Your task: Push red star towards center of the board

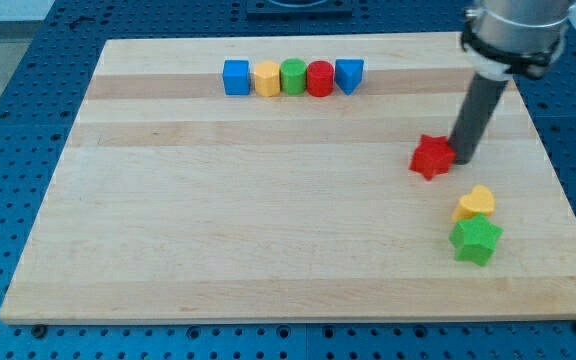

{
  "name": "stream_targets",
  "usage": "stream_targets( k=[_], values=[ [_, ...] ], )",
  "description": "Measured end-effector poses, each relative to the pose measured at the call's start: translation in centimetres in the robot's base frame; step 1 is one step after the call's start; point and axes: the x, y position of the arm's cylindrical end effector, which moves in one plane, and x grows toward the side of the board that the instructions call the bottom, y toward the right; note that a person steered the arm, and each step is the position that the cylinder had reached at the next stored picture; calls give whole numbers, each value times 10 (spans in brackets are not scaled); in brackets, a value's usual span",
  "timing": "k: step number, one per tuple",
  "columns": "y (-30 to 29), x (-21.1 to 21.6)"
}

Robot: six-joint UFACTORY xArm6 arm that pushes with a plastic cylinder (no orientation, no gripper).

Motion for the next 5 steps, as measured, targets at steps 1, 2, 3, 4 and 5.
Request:
stream_targets(
  k=[1,2,3,4,5],
  values=[
    [-54,7],
    [-90,10],
    [-90,14],
    [-94,14],
    [-99,14]
  ],
)
